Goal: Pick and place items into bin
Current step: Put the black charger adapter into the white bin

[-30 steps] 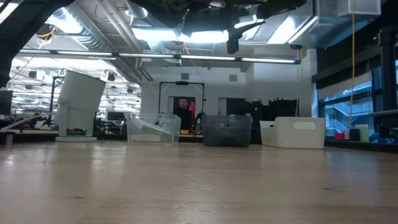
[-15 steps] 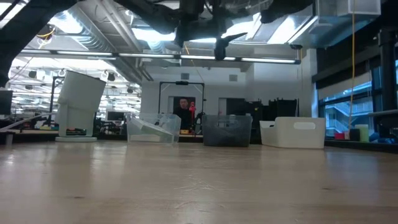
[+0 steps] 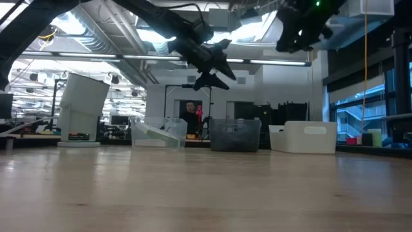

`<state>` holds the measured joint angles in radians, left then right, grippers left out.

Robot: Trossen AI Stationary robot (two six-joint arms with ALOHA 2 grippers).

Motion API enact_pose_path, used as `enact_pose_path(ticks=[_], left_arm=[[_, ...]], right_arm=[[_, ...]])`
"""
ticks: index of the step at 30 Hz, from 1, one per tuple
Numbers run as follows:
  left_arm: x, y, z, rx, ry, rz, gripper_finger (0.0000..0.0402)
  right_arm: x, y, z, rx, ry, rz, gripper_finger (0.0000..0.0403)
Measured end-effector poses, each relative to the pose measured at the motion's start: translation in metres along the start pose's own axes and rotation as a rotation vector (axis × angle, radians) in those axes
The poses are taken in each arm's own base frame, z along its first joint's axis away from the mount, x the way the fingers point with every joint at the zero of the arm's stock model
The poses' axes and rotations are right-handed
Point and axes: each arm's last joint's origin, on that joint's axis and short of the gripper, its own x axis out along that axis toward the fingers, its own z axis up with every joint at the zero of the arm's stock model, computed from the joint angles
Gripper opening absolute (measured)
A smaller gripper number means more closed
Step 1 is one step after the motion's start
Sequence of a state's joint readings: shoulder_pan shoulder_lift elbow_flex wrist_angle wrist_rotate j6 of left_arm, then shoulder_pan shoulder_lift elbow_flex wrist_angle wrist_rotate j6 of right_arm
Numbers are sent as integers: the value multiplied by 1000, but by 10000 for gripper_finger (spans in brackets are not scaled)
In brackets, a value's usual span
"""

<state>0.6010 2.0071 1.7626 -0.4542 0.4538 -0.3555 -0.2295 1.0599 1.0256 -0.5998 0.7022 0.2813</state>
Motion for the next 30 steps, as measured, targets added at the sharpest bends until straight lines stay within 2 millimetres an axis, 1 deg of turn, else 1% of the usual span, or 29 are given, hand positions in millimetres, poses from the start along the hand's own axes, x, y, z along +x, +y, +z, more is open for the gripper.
enact_pose_path(ticks=[3, 5, 8, 10, 12, 17, 21, 26, 28, 30], left_arm=[[5, -10, -6, 98, 3, 80, 185], [10, -18, -9, 156, 4, 100, 184], [15, -30, -15, 234, 18, 89, 184], [13, -37, -17, 256, 28, 79, 184], [4, -42, -15, 261, 17, 105, 184], [-31, -53, -11, 274, -8, 224, 184], [-58, -71, -9, 283, -66, 266, 184], [-75, -95, -12, 298, -124, 282, 184], [-80, -103, -14, 311, -140, 288, 184], [-79, -110, -17, 323, -147, 301, 184]], right_arm=[[15, -15, 3, 58, 50, 28, 273], [30, -26, 3, 88, 108, 32, 270], [57, -39, 4, 122, 219, 60, 263], [79, -47, 2, 118, 317, 71, 261], [100, -54, -4, 101, 443, 63, 260], [151, -65, -22, 42, 729, 12, 266], [181, -65, -43, 10, 888, -5, 273], [203, -62, -65, -46, 993, 9, 280], [207, -62, -69, -54, 1006, 11, 283], [209, -63, -69, -65, 1000, 17, 287]])
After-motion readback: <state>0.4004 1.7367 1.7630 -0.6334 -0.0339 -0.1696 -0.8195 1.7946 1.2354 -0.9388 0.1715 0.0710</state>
